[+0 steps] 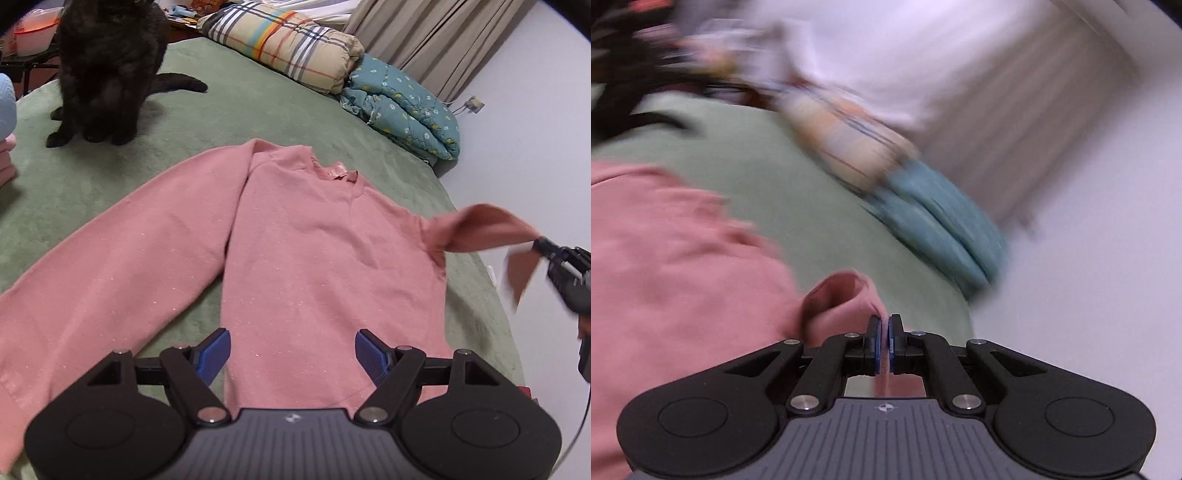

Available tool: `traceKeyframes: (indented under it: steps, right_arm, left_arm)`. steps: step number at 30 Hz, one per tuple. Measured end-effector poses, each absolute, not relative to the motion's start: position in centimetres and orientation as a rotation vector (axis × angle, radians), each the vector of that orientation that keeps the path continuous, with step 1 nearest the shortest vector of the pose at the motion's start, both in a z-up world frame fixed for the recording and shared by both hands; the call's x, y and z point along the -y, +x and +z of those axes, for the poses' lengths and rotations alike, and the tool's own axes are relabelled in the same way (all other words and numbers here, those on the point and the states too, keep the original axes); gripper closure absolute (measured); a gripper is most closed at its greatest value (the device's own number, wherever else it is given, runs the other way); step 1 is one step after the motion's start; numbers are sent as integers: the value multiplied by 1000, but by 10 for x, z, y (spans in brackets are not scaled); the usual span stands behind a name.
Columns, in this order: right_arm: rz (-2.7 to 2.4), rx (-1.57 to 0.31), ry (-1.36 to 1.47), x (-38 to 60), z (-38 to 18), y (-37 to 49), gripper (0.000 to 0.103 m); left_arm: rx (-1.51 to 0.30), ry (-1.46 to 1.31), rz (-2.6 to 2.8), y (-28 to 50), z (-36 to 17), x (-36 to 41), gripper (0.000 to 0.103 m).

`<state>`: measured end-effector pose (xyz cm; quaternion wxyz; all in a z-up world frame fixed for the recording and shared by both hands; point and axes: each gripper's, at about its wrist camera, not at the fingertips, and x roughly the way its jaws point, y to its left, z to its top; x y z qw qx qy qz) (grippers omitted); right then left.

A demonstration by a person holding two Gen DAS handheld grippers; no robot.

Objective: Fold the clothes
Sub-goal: 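Pinch a sleeve cuff with the right gripper and pull it outward straight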

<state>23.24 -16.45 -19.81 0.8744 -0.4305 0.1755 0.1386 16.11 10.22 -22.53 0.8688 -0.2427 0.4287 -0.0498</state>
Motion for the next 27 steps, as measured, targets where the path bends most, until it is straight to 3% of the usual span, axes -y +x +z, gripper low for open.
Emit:
traceKeyframes:
  steps: [2,3,6,13,18,22,27]
  right_arm:
    - [424,-436,-965,141,-222,203,61]
    - [475,-487,-965,134,-238,189,58]
    - [538,-688,-841,143,-280,167,58]
    - [440,-785,-446,204,-279,197,54]
    - [420,-751,79,240,-248,276,54]
    - [337,-790,360,239,-262,351,54]
    - [263,-846,460,214,-286,436,56]
  left_arm:
    - [-910,-508,-117,160,-227,-101,29]
    - [-914,-505,-121,159,-228,-101,29]
    - [-932,-479,-130,156,-231,-103,27]
    - [-930,-493,-121,155,-240,-112,25]
    - [-884,-556,-166,161,-243,-109,25]
    - [-857,-592,-183,160,-249,-108,25]
    - [-870,-559,-189,155,-257,-116,25]
